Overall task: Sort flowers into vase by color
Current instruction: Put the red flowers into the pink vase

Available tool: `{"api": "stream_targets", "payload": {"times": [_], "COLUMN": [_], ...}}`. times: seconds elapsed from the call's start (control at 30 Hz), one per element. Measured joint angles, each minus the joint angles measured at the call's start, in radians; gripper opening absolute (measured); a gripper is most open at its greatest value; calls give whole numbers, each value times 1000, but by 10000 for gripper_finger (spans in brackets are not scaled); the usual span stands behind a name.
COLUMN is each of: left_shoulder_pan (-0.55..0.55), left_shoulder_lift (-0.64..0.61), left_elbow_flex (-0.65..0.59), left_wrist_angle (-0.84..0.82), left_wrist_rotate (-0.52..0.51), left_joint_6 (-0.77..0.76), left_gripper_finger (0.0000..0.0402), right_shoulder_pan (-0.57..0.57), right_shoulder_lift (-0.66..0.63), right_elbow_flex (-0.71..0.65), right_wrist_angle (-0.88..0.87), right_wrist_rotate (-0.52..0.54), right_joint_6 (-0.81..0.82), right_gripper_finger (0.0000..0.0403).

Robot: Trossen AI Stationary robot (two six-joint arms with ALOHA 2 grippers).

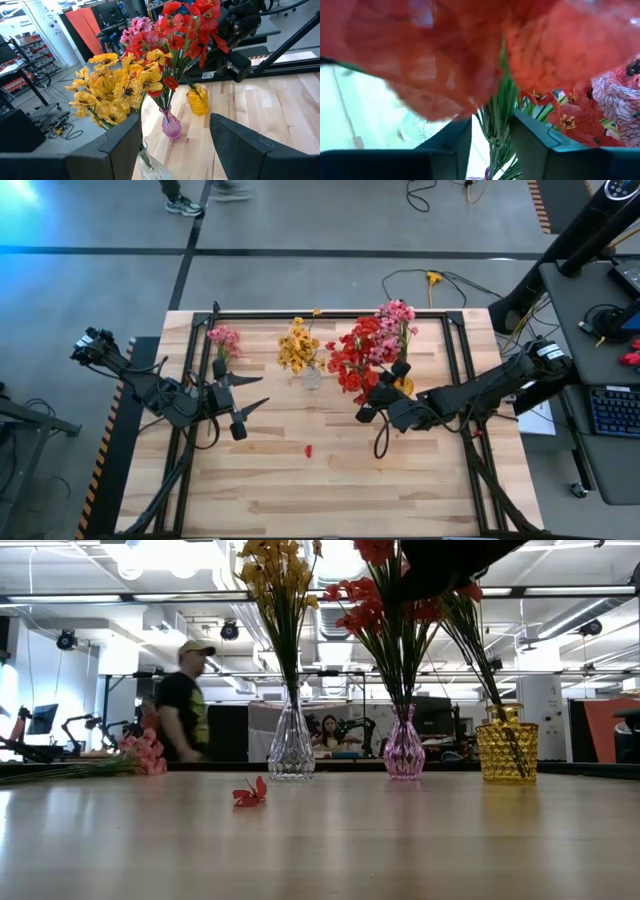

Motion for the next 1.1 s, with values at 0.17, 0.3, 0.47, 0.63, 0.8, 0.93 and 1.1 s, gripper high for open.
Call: {"api": "stream_targets", "payload": {"times": [0.17,0.3,0.47,0.63,0.8,0.93,1.1], "left_shoulder_pan": [0,0,0,0,0,0,0], "left_shoulder_lift": [0,0,0,0,0,0,0], "left_elbow_flex": [0,0,0,0,0,0,0], "left_wrist_angle": [0,0,0,0,0,0,0], "left_wrist_rotate": [0,0,0,0,0,0,0], "left_joint_6": [0,0,0,0,0,0,0], "left_gripper_finger": [220,220,220,220,220,220,220], "right_shoulder_pan": [0,0,-1,-3,-14,-27,-35], "right_shoulder_lift": [0,0,0,0,0,0,0], "right_elbow_flex": [0,0,0,0,0,0,0], "right_wrist_angle": [0,0,1,1,0,-9,-9], "right_wrist_rotate": [0,0,2,3,3,-5,-9], "right_joint_6": [2,3,17,30,35,39,42], "right_gripper_finger": [83,57,39,36,36,36,36]}}
